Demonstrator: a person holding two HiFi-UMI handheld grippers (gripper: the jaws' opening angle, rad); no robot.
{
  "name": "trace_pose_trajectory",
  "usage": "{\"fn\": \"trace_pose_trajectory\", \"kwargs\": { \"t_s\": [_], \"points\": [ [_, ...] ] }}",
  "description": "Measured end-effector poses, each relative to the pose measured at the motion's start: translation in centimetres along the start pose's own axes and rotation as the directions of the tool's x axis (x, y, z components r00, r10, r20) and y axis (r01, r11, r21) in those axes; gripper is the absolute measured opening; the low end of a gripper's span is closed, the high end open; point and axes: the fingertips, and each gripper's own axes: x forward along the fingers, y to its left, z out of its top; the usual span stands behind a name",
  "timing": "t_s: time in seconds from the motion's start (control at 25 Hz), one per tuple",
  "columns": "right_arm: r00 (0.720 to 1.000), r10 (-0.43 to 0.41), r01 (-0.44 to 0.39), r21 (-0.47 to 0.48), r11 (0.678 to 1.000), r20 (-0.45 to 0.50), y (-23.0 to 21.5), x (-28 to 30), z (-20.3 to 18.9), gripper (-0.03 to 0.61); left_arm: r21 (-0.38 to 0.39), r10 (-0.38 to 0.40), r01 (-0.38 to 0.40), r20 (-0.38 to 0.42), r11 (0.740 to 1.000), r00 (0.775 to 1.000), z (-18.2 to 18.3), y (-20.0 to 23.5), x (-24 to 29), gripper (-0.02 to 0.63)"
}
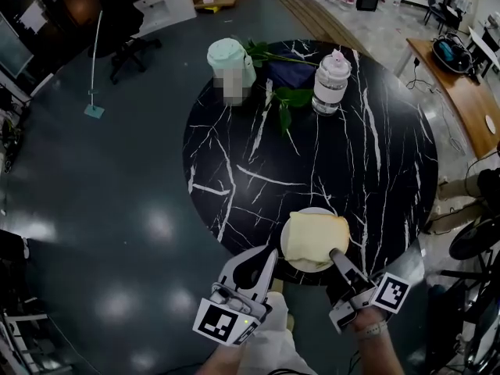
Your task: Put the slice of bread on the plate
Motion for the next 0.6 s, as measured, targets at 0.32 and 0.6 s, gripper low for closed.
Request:
{"fn": "trace_pose_trajectory", "kwargs": {
  "t_s": [0.32, 0.6],
  "points": [
    [0.998, -0.020, 0.020, -0.004, 1.000, -0.065, -0.5, 0.2, -0.8, 0.086, -0.006, 0.009, -0.009, -0.003, 1.000, 1.000, -0.2, 0.4, 0.2, 0.008],
    [0.991, 0.026, -0.021, 0.039, 0.999, -0.128, 0.1, 0.4, -1.2, 0.157, -0.011, 0.017, -0.017, 0.002, 1.000, 1.000, -0.1, 1.0, 0.0, 0.008]
  ]
}}
